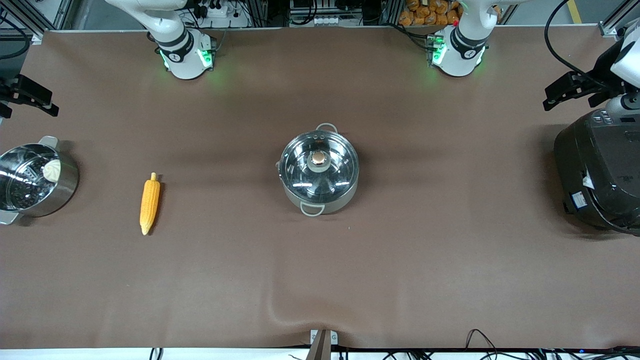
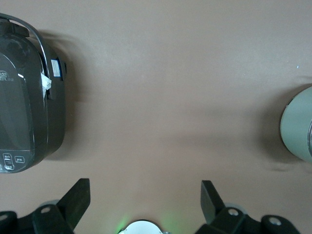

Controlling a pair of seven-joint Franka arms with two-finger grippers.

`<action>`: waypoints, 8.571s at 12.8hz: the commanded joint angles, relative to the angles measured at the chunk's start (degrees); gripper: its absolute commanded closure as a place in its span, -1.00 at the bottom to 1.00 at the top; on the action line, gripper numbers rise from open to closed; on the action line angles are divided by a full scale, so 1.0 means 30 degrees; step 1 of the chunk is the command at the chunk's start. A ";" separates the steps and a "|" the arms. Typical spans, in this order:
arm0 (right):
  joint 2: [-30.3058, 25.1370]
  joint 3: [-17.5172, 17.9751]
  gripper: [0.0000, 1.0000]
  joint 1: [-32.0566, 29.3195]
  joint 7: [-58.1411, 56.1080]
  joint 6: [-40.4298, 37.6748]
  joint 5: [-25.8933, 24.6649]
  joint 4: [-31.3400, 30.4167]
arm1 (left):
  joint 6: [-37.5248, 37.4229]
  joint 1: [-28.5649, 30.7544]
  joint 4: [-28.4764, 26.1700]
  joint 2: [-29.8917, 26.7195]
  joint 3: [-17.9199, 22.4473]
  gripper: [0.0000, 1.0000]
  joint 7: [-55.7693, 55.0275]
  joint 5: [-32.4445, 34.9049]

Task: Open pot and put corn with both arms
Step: 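Reach the left gripper to the lid knob while the right gripper reaches the corn, then grasp the lid knob with the left gripper while the right gripper grasps the corn, then lift the lid off with the left gripper while the right gripper lifts the corn, then set the lid down with the left gripper while the right gripper carries the corn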

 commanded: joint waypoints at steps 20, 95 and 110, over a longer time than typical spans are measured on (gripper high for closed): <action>0.0804 -0.0034 -1.00 -0.0249 -0.0180 0.4552 0.0123 -0.5415 | 0.4171 -0.8145 0.6138 0.9505 -0.2679 -1.00 -1.9955 -0.0354; 1.3932 0.0699 1.00 1.5745 0.5678 0.6781 0.0094 0.4540 | 2.0028 -0.3024 -1.2847 0.7077 0.0104 1.00 -0.7608 0.0789; 1.3847 0.0641 -1.00 1.6014 0.7994 0.6960 -0.0844 0.4394 | 0.4625 -0.2819 -0.1986 0.3183 0.0309 -1.00 -0.7549 0.1052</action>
